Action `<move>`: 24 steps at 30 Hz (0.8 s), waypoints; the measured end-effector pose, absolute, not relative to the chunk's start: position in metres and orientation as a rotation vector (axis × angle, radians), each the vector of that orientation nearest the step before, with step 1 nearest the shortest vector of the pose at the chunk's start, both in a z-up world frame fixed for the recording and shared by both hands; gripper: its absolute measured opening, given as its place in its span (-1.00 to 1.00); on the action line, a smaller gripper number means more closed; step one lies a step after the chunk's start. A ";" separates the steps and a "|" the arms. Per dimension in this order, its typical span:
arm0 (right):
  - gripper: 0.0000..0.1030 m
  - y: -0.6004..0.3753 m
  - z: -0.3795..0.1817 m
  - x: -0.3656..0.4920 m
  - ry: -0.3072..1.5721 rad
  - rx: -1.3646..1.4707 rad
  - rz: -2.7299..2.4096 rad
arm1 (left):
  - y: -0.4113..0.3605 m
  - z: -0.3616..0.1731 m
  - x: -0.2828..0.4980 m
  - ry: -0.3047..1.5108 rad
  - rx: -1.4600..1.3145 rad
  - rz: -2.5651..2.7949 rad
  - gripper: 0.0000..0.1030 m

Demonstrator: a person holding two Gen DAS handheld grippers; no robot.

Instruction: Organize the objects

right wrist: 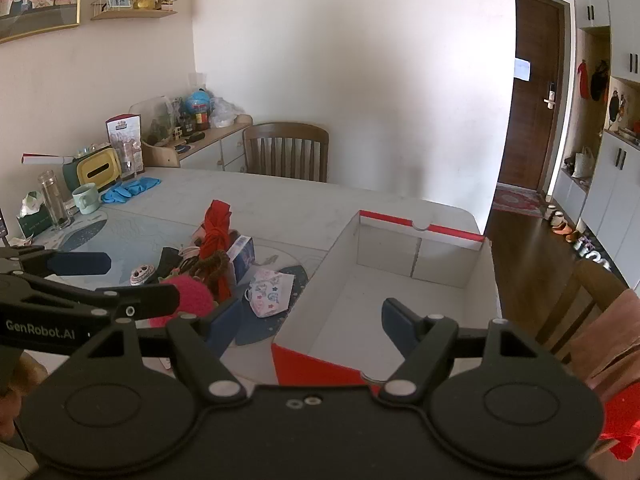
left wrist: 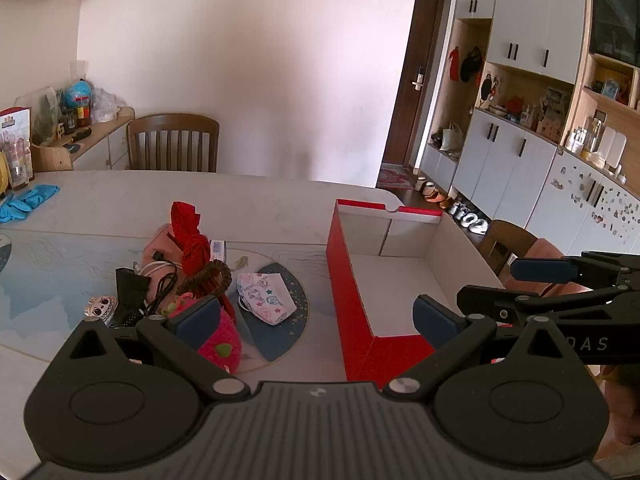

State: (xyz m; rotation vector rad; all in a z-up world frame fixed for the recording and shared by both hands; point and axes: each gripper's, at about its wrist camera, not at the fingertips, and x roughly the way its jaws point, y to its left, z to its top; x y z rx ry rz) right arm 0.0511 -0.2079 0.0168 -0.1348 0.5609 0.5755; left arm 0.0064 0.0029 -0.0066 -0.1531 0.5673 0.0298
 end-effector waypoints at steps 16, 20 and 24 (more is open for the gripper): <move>0.48 -0.205 0.014 0.055 0.567 -0.146 0.578 | 0.005 -0.007 0.011 0.570 -0.155 0.037 1.00; 0.48 -0.204 0.013 0.056 0.568 -0.148 0.578 | 0.006 -0.008 0.011 0.574 -0.160 0.035 1.00; 0.48 -0.204 0.012 0.057 0.572 -0.149 0.580 | 0.008 -0.008 0.012 0.579 -0.165 0.036 1.00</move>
